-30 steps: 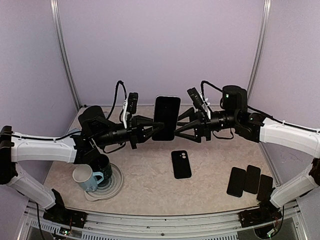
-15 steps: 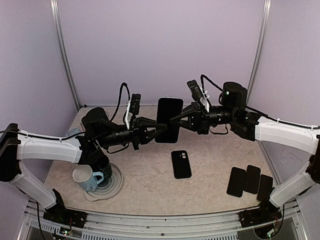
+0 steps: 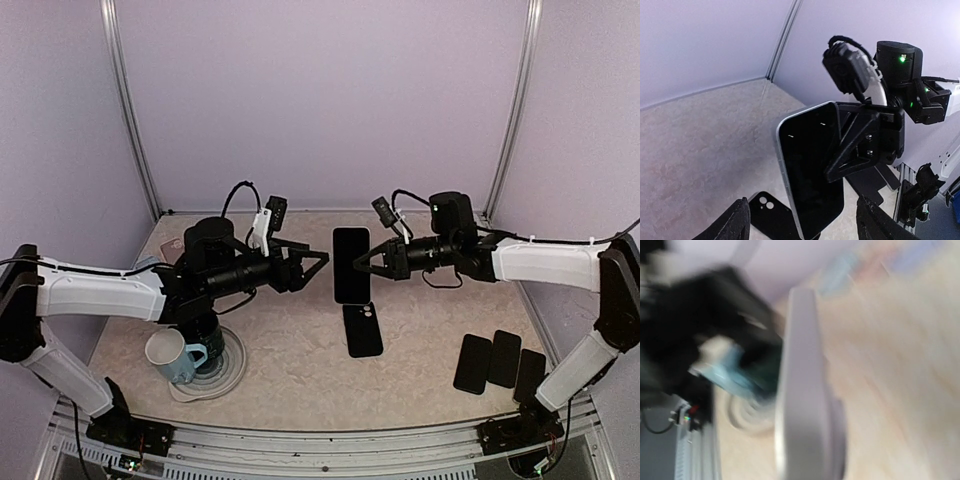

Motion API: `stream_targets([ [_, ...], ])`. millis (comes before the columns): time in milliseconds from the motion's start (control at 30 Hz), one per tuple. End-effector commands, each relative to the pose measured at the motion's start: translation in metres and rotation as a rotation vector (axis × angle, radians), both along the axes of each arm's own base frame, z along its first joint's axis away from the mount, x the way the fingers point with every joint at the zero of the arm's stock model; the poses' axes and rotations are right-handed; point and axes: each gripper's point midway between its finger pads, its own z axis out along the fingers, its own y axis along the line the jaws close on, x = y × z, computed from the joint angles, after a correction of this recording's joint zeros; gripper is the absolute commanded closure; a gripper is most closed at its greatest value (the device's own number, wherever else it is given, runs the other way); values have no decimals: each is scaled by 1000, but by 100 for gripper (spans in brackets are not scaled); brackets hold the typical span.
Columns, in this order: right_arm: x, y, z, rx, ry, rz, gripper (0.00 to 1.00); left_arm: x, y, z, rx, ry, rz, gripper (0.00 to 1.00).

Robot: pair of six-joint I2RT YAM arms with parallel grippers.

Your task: Put the phone into the phone case

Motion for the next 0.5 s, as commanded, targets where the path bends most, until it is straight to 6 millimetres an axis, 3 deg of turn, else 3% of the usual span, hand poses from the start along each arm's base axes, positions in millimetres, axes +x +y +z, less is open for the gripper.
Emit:
stream_targets([
  [0, 23, -13, -55, -86, 189, -103, 100, 12, 4, -43, 104, 117, 71, 28],
  [167, 22, -16, -104, -179, 308, -110, 100, 16, -1, -73, 158, 188, 69, 29],
  [467, 16, -27, -142, -227, 465, -152, 100, 25, -13, -118, 245, 311, 83, 33],
])
